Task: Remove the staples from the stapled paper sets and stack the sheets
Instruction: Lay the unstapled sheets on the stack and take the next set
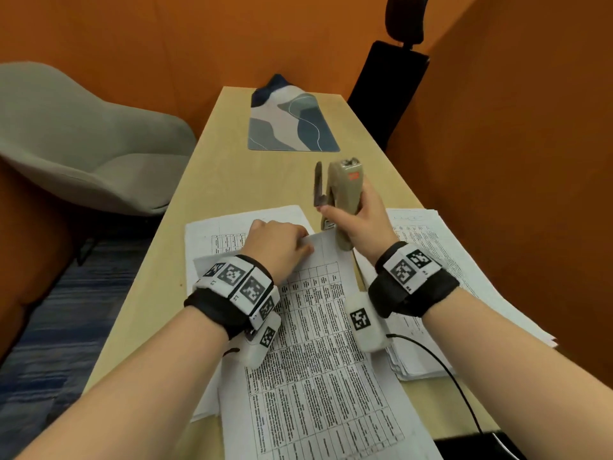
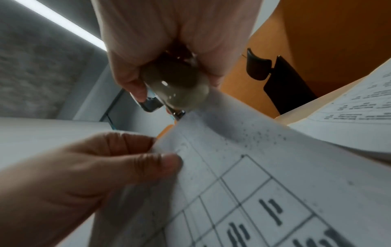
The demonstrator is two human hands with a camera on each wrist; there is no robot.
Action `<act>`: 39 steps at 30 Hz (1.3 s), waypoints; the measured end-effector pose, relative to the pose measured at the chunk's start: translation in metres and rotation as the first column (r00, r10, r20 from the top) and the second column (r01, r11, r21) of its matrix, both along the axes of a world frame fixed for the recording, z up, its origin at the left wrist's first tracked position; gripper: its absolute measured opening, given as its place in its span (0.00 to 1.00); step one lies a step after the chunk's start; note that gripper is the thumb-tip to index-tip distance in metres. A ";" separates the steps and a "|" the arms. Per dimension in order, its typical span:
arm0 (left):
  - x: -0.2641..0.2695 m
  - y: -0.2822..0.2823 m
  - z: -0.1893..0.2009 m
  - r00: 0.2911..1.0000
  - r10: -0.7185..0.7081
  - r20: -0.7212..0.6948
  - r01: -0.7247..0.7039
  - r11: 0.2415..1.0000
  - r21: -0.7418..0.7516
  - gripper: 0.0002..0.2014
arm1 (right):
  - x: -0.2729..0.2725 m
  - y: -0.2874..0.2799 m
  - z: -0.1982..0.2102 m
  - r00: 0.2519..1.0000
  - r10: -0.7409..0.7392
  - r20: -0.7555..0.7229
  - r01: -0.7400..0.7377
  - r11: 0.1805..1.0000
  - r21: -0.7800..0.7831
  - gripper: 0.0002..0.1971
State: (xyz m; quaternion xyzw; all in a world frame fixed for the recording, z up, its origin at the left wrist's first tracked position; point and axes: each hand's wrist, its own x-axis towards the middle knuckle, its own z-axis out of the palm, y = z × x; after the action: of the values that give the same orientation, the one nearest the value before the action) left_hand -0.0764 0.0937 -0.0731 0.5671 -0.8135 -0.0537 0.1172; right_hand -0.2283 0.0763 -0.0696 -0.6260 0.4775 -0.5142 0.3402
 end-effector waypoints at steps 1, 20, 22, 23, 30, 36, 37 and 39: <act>-0.001 0.001 0.001 1.000 -0.004 0.009 0.004 1.000 -0.003 0.13 | 0.002 0.001 -0.002 1.000 -0.010 -0.020 0.010 1.000 -0.020 0.24; 0.003 0.004 0.017 1.000 0.002 -0.006 -0.002 1.000 -0.001 0.17 | 0.016 0.008 0.005 0.977 -0.212 -0.006 0.207 0.962 -0.179 0.23; 0.008 0.003 0.016 1.000 0.028 0.005 -0.028 1.000 0.005 0.15 | 0.011 0.017 0.013 0.972 -0.128 0.197 0.171 0.960 -0.221 0.23; 0.011 0.002 0.015 0.999 0.042 0.006 -0.042 0.999 0.011 0.16 | 0.007 0.023 0.018 0.961 -0.074 0.265 0.137 0.964 -0.229 0.23; 0.021 0.008 0.024 0.983 0.134 -0.126 -0.139 0.990 -0.031 0.09 | -0.010 0.061 0.019 0.914 0.370 -0.169 -0.271 0.865 0.423 0.12; 0.027 0.021 0.032 0.893 0.166 -0.418 -0.288 0.925 -0.248 0.13 | -0.013 0.071 0.008 0.949 0.222 -0.226 -0.082 0.861 0.501 0.16; 0.027 0.024 0.031 0.852 0.203 -0.482 -0.368 0.887 -0.277 0.13 | -0.014 0.072 0.015 0.968 0.185 -0.171 -0.087 0.882 0.463 0.12; 0.027 0.033 0.023 0.692 0.357 -0.628 -0.556 0.818 -0.147 0.28 | -0.020 0.076 0.031 0.993 0.089 -0.083 -0.052 0.926 0.373 0.06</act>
State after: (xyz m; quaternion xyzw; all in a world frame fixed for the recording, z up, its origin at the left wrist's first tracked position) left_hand -0.0492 0.1264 -0.0501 0.6829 -0.5665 -0.0555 0.4579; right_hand -0.2486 0.1518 -0.0388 -0.5918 0.5593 -0.3711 0.4464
